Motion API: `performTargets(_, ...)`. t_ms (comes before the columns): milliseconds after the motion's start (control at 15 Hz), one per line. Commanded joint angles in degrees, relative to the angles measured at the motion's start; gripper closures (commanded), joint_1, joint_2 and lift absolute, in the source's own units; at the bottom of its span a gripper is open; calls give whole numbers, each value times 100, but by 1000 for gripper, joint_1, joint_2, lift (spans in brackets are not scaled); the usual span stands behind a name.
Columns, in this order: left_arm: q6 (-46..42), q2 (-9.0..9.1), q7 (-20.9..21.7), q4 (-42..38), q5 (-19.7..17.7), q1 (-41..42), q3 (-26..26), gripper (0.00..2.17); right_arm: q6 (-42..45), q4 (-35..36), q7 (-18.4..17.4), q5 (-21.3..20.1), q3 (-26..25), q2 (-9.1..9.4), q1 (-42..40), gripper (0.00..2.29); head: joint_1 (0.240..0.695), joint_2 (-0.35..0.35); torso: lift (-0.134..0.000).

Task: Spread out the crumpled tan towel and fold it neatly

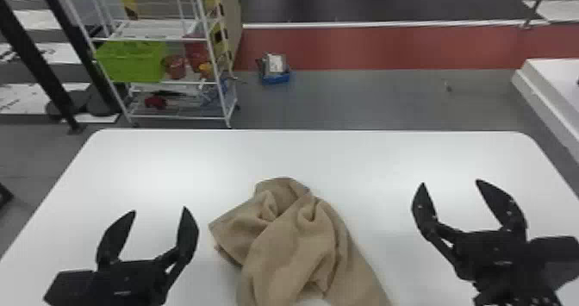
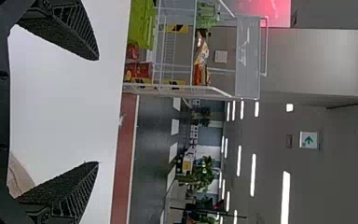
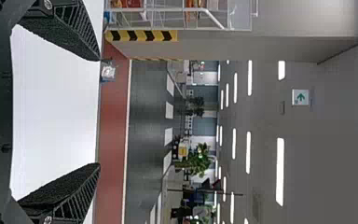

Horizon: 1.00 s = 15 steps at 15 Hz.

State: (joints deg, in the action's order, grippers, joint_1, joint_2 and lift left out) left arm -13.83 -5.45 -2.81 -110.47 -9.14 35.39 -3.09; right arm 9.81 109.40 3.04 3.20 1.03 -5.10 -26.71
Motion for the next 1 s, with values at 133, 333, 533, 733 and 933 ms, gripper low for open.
performTargets(133,8,-9,0,-19,0,29,2,80,-661,433,443,304,161,-17,26,70,695,108,-122)
performTargets(333,-10,-9,0,-27,0,38,2,80,-1505,741,952,366,144,-26,114,70,695,136,-122)
performTargets(533,-10,-9,9,-27,0,29,2,80,-2489,916,1418,506,91,-26,316,80,695,170,-122)
performTargets(733,-10,-9,0,-27,0,38,2,80,-3843,978,1462,814,188,-26,852,103,695,183,-122)
performTargets(933,-10,-9,0,-36,0,38,2,80,-4423,978,1462,1016,416,-17,1283,117,695,208,-122)
